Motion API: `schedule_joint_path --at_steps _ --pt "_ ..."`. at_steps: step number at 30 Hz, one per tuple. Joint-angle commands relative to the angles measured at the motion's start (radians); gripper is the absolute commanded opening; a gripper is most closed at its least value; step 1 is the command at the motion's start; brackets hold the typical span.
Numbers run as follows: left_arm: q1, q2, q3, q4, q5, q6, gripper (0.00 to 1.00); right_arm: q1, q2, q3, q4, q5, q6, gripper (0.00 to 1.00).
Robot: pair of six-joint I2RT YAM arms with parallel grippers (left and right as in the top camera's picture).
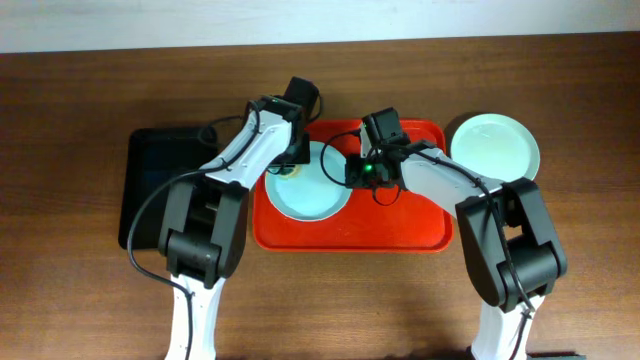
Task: Clean dirty plates on tray and stack at the side
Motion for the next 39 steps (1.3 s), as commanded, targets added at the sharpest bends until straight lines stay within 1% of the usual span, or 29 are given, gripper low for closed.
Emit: schedule_joint_path --at_steps 1,7,10,11,13,16,17,19,21,25,26,29,30,32,33,34,35,36,38,39 --pt "0.043 -0.055 -0.024 -0.006 -0.307 0.005 0.00 -0.014 0.034 -0.013 -0.024 0.089 -0.015 0.04" --pt "0.081 -0.236 -0.024 -0.047 -0.268 -0.063 0.00 -0.013 -0.010 0.002 -0.026 0.089 -0.111 0.04" --pt "0.133 -0.309 -0.024 -0.079 -0.197 -0.063 0.00 -0.013 -0.064 0.013 -0.032 0.101 -0.154 0.04" --pt "0.162 -0.327 -0.024 -0.095 -0.156 -0.063 0.00 -0.011 -0.095 0.016 -0.037 0.132 -0.158 0.04" --pt "0.228 -0.333 -0.024 -0.127 -0.081 -0.063 0.00 0.003 -0.161 0.021 -0.044 0.203 -0.211 0.04" --pt "0.338 -0.312 -0.054 -0.159 -0.005 -0.063 0.00 0.067 -0.262 0.023 -0.052 0.399 -0.327 0.04" --pt "0.364 -0.305 -0.071 -0.156 0.005 -0.063 0.00 0.096 -0.291 0.023 -0.055 0.497 -0.361 0.04" --pt "0.416 -0.296 -0.115 -0.138 0.011 -0.063 0.00 0.151 -0.336 0.023 -0.055 0.700 -0.408 0.04" --pt "0.471 -0.291 -0.173 -0.087 0.015 -0.063 0.00 0.211 -0.370 0.023 -0.042 0.879 -0.477 0.04" --pt "0.522 -0.287 -0.248 -0.019 0.042 -0.062 0.00 0.317 -0.383 0.023 0.026 1.167 -0.691 0.04" --pt "0.533 -0.285 -0.274 0.011 0.041 -0.062 0.00 0.348 -0.383 0.023 0.062 1.248 -0.763 0.04" --pt "0.542 -0.283 -0.332 0.082 0.050 -0.062 0.00 0.407 -0.383 0.023 0.173 1.391 -0.929 0.04" --pt "0.542 -0.283 -0.355 0.108 0.079 -0.058 0.00 0.429 -0.383 0.023 0.220 1.421 -0.995 0.04" --pt "0.542 -0.283 -0.375 0.131 0.108 -0.054 0.01 0.454 -0.383 0.023 0.276 1.448 -1.079 0.04" --pt "0.542 -0.283 -0.384 0.143 0.112 -0.055 0.06 0.465 -0.383 0.023 0.301 1.459 -1.119 0.04" --pt "0.542 -0.283 -0.385 0.144 0.112 -0.055 0.18 0.476 -0.383 0.023 0.331 1.471 -1.166 0.04" --pt "0.542 -0.283 -0.385 0.148 0.112 -0.055 0.35 0.486 -0.383 0.023 0.349 1.474 -1.207 0.04" --pt "0.542 -0.283 -0.385 0.155 0.113 -0.055 0.47 0.493 -0.383 0.023 0.361 1.474 -1.246 0.04" --pt "0.542 -0.283 -0.374 0.158 0.144 -0.055 0.61 0.505 -0.383 0.023 0.383 1.474 -1.312 0.04" --pt "0.542 -0.284 -0.361 0.154 0.174 -0.054 0.61 0.510 -0.383 0.023 0.386 1.477 -1.347 0.04"
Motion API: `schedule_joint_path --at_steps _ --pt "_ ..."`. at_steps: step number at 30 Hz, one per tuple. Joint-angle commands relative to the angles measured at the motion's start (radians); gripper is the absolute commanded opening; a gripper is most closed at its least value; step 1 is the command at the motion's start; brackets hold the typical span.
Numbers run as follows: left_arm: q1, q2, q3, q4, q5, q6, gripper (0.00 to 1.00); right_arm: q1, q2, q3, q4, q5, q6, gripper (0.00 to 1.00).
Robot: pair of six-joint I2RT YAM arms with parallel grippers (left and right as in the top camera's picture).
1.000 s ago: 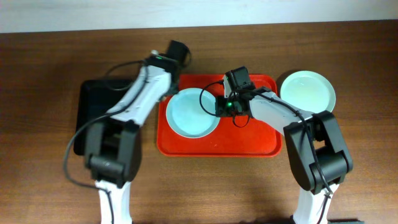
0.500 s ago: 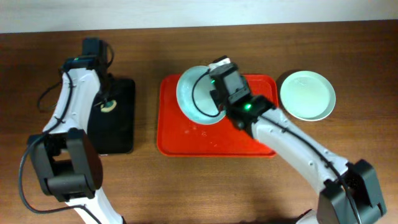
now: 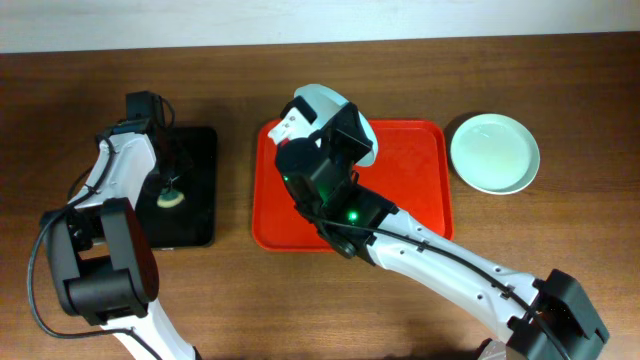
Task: Clean dirty plates on tray and stack at the side
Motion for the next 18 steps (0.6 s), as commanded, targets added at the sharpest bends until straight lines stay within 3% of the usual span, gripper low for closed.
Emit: schedule_joint_path --at_steps 1,7,9,13,15,18 --pt "0.004 0.005 0.032 -0.008 0.089 0.006 0.62 0.019 -0.017 0.012 0.018 0.066 -0.193 0.04" --pt "0.004 -0.042 0.118 -0.078 0.116 0.006 0.75 0.041 -0.017 0.012 0.093 0.089 -0.418 0.04" --pt "0.004 -0.062 0.119 -0.081 0.116 0.006 0.99 0.050 -0.017 0.012 0.188 0.116 -0.481 0.04" --pt "0.004 -0.061 0.119 -0.089 0.115 0.006 0.99 0.068 -0.011 0.011 0.182 0.116 -0.439 0.04" --pt "0.004 -0.061 0.119 -0.088 0.115 0.006 0.99 0.074 0.001 0.011 0.033 0.042 -0.340 0.04" --pt "0.004 -0.061 0.119 -0.088 0.115 0.006 0.99 0.075 0.030 0.011 -0.166 -0.029 -0.330 0.04"
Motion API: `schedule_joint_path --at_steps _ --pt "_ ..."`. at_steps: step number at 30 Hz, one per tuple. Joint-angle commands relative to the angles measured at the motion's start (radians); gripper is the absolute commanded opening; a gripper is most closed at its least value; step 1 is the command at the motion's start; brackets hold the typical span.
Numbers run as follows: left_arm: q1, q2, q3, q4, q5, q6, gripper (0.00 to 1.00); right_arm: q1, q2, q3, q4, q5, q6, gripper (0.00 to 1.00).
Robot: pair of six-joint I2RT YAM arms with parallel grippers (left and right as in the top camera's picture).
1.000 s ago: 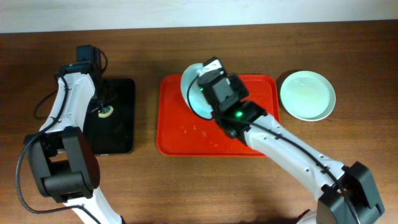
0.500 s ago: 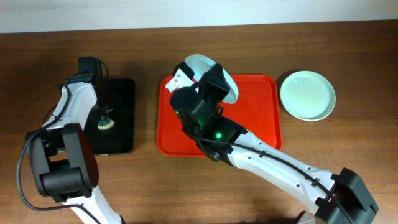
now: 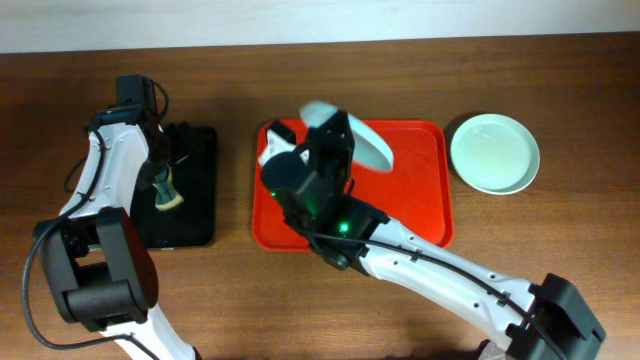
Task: Clean dirty plates on tray and stack at the side
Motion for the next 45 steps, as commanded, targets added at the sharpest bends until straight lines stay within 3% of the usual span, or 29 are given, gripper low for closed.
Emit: schedule_joint_path --at_steps 1,4,6,10,14,15,18,20,23,30,34,36,38,45 --pt "0.004 -0.027 0.017 -0.001 0.010 0.002 1.00 0.008 0.040 0.000 -0.063 -0.022 0.051 0.04" --pt "0.004 -0.027 0.017 -0.001 0.010 0.002 0.99 -0.013 0.040 0.001 0.116 0.092 0.053 0.04" --pt "0.004 -0.027 0.017 -0.001 0.010 0.002 0.99 -0.030 0.040 0.000 0.179 0.092 0.130 0.04" --pt "0.004 -0.027 0.017 -0.001 0.010 0.002 0.99 -0.059 0.040 0.000 -0.135 -0.169 0.420 0.04" --pt "0.004 -0.027 0.017 -0.002 0.010 0.002 0.99 -0.260 0.024 0.002 -0.270 -0.290 1.023 0.04" --pt "0.004 -0.027 0.017 -0.001 0.010 0.002 0.99 -0.312 0.010 0.002 -0.303 -0.348 1.115 0.04" --pt "0.004 -0.027 0.017 -0.001 0.010 0.002 0.99 -0.589 -0.043 0.002 -0.411 -0.895 1.283 0.04" --pt "0.003 -0.027 0.017 -0.001 0.010 0.002 0.99 -0.783 -0.045 0.001 -0.434 -1.210 1.321 0.04" --pt "0.003 -0.027 0.017 -0.001 0.010 0.002 0.99 -1.046 -0.015 -0.001 -0.475 -1.497 1.338 0.04" --pt "0.004 -0.027 0.017 -0.001 0.010 0.002 0.99 -1.459 0.117 -0.004 -0.545 -1.592 1.339 0.04" --pt "0.004 -0.027 0.017 -0.002 0.010 0.002 0.99 -1.505 0.157 -0.004 -0.522 -1.590 1.338 0.04" --pt "0.004 -0.027 0.017 -0.001 0.010 0.002 0.99 -1.500 0.169 -0.004 -0.504 -1.569 1.338 0.12" --pt "0.004 -0.027 0.017 -0.001 0.010 0.002 0.99 -1.490 0.180 -0.005 -0.492 -1.569 1.339 0.14" --pt "0.004 -0.027 0.017 -0.001 0.010 0.002 0.99 -1.460 0.183 -0.004 -0.469 -1.555 1.339 0.57"
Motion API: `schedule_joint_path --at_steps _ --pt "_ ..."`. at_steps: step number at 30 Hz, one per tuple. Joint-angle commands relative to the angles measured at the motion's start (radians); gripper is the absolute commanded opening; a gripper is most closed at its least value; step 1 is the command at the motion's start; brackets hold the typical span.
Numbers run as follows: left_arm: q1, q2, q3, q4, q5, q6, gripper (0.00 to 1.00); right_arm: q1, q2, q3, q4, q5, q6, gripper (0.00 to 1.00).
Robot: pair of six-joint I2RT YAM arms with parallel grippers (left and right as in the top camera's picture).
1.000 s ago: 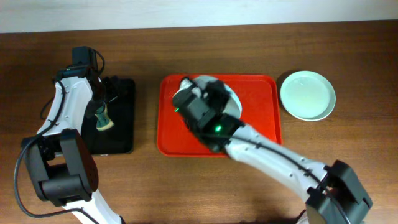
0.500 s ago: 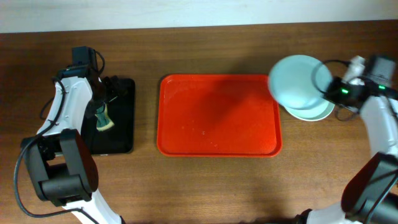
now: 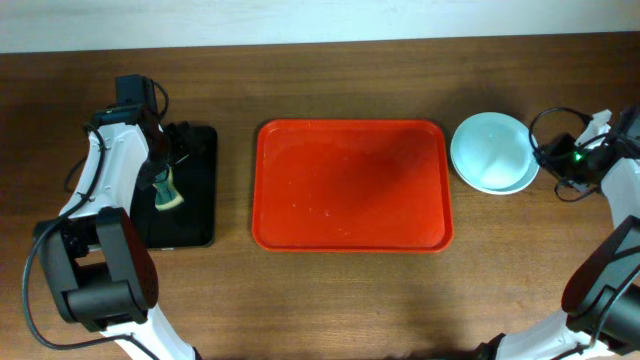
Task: Clean dirty plates on tray and stack at the side
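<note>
The red tray (image 3: 350,185) lies bare in the middle of the table. To its right a pale green plate (image 3: 487,145) sits tilted on top of a second plate (image 3: 505,184) of the same colour. My right gripper (image 3: 543,156) is at the top plate's right rim and appears shut on it. At the far left my left gripper (image 3: 160,170) is shut on a yellow-green sponge (image 3: 167,193), holding it over the black tray (image 3: 195,190).
The brown wooden table (image 3: 350,300) stretches around both trays. A white wall edge runs along the back. The right arm's cable loops just behind the plate stack.
My right arm has swung from over the red tray to the far right, and the plate it held now rests tilted on the other plate. The left gripper and sponge have hardly moved.
Both grippers were at a plate on the red tray, the left with the sponge on it. Then the left had the sponge over the black tray while the right held the plate up above the red tray. Now that plate sits on the side plate.
</note>
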Motion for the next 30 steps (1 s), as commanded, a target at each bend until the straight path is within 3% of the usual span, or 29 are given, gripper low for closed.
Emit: schedule_joint_path --at_steps 1,3,4,5,11,16,22,30 --pt "0.004 -0.027 0.017 -0.001 0.007 0.003 0.99 0.011 0.006 -0.002 -0.024 -0.006 0.007 0.59" --pt "0.004 -0.027 0.017 0.000 0.007 0.002 1.00 0.011 -0.023 -0.002 -0.080 -0.005 0.016 0.68" --pt "0.004 -0.027 0.017 0.000 0.007 0.003 0.99 0.011 -0.043 -0.002 -0.113 -0.005 0.027 0.91" --pt "0.004 -0.027 0.016 0.000 0.007 0.002 0.99 0.014 -0.060 -0.002 -0.136 0.001 0.034 0.99" --pt "0.004 -0.027 0.016 -0.001 0.007 0.002 0.99 0.097 -0.267 -0.014 -0.346 0.134 0.044 0.99" --pt "0.004 -0.027 0.016 0.000 0.007 0.003 0.99 0.308 -0.600 -0.130 -0.423 0.141 0.044 0.99" --pt "0.004 -0.027 0.017 0.000 0.007 0.002 1.00 0.512 -0.860 -0.188 -0.546 0.134 0.048 0.98" --pt "0.004 -0.027 0.016 0.000 0.007 0.002 0.99 0.571 -0.948 -0.188 -0.555 0.158 0.027 0.98"
